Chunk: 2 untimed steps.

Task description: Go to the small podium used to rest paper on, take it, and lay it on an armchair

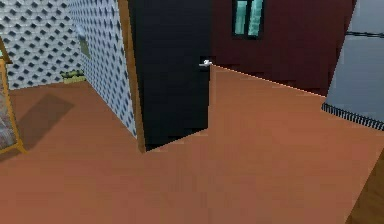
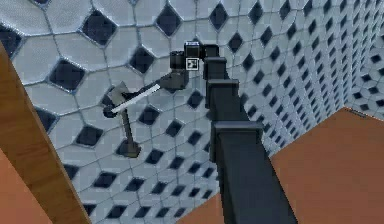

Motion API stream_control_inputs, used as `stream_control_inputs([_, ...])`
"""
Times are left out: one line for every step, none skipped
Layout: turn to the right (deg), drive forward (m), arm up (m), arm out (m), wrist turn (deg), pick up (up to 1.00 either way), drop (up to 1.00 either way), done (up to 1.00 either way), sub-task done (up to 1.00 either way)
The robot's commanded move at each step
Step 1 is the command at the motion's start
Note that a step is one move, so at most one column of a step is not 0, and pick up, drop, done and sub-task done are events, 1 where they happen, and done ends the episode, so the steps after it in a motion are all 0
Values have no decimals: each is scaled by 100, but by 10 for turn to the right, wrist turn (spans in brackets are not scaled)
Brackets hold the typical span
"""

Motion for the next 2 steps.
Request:
stream_control_inputs([0,0,0,0,-450,0,0,0,0])
stream_control_inputs([0,0,0,0,-60,0,0,0,0])
